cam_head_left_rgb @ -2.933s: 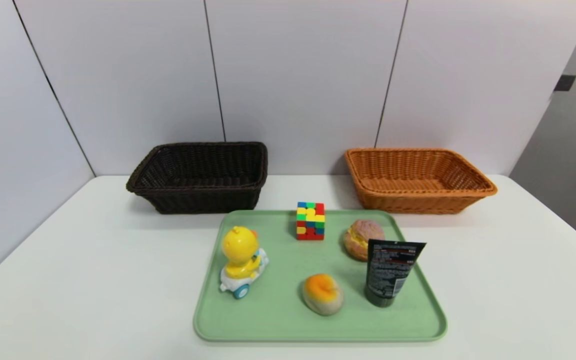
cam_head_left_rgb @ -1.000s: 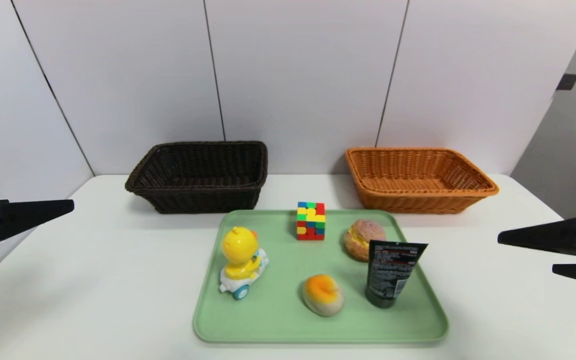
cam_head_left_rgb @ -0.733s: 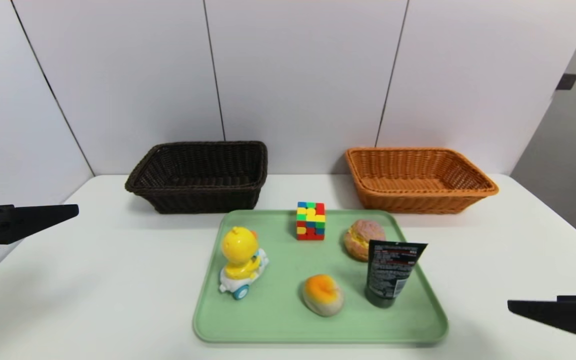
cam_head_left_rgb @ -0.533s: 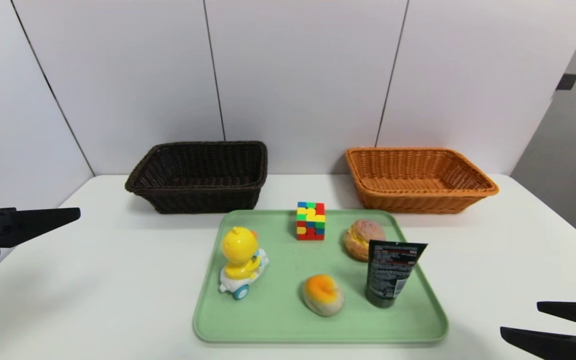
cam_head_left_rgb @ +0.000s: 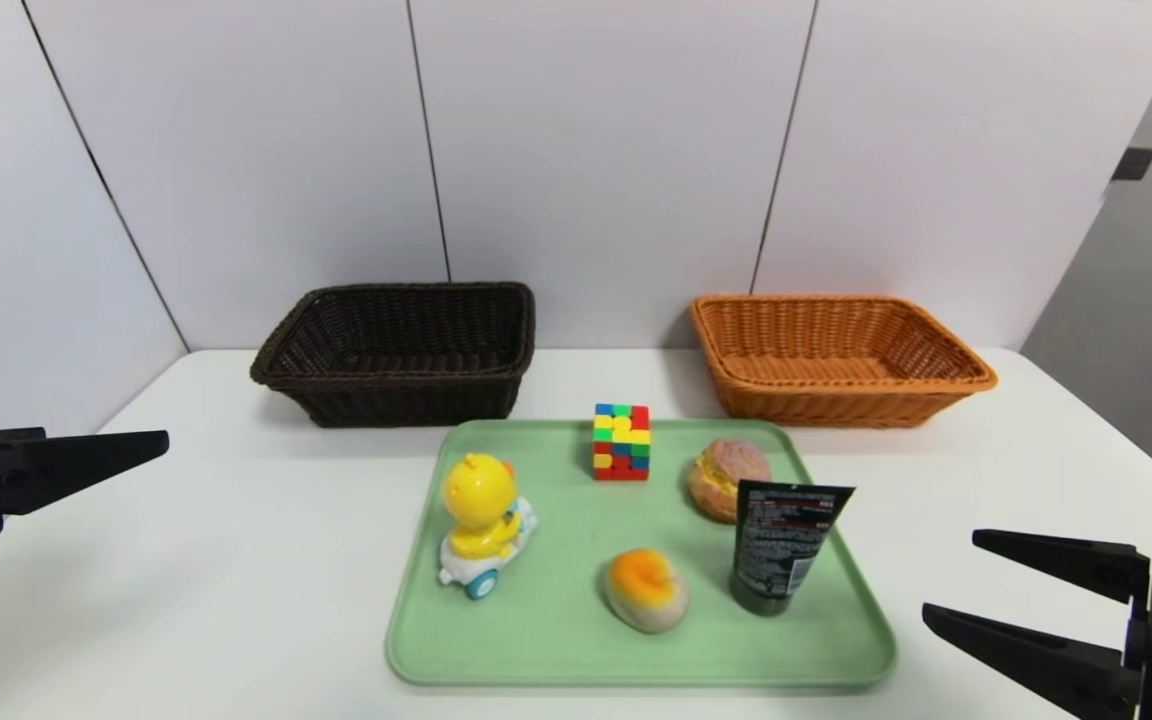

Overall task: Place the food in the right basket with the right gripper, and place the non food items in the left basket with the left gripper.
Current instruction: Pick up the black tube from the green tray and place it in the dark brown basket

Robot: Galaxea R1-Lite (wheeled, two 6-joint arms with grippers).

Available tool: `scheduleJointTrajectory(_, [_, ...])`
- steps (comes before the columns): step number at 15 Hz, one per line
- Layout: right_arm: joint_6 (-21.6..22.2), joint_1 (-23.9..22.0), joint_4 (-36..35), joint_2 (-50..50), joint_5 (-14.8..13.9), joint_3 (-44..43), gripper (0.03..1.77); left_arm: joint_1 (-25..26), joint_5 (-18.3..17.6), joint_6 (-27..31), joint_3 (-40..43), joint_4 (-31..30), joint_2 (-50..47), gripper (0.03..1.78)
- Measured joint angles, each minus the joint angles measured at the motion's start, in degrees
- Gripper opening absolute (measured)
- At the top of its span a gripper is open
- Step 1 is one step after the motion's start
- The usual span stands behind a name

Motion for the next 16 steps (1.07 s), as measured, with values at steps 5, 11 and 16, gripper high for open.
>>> scheduleJointTrajectory(5, [-1.71, -1.27, -19.93, 11.85, 0.22, 4.88, 1.70, -0.05, 0.00, 0.06, 0.02, 0.00, -0.05, 1.69])
scheduleJointTrajectory(11, [-1.94, -0.76, -32.15, 21.91, 2.06, 6.86, 1.70, -1.38, 0.11, 0.05, 0.02, 0.00, 0.72, 1.69])
scheduleJointTrajectory(16, [-1.85, 0.79, -32.41, 24.39, 3.46, 7.17, 1.70, -1.73, 0.17, 0.16, -0.26, -0.12, 1.85, 1.69])
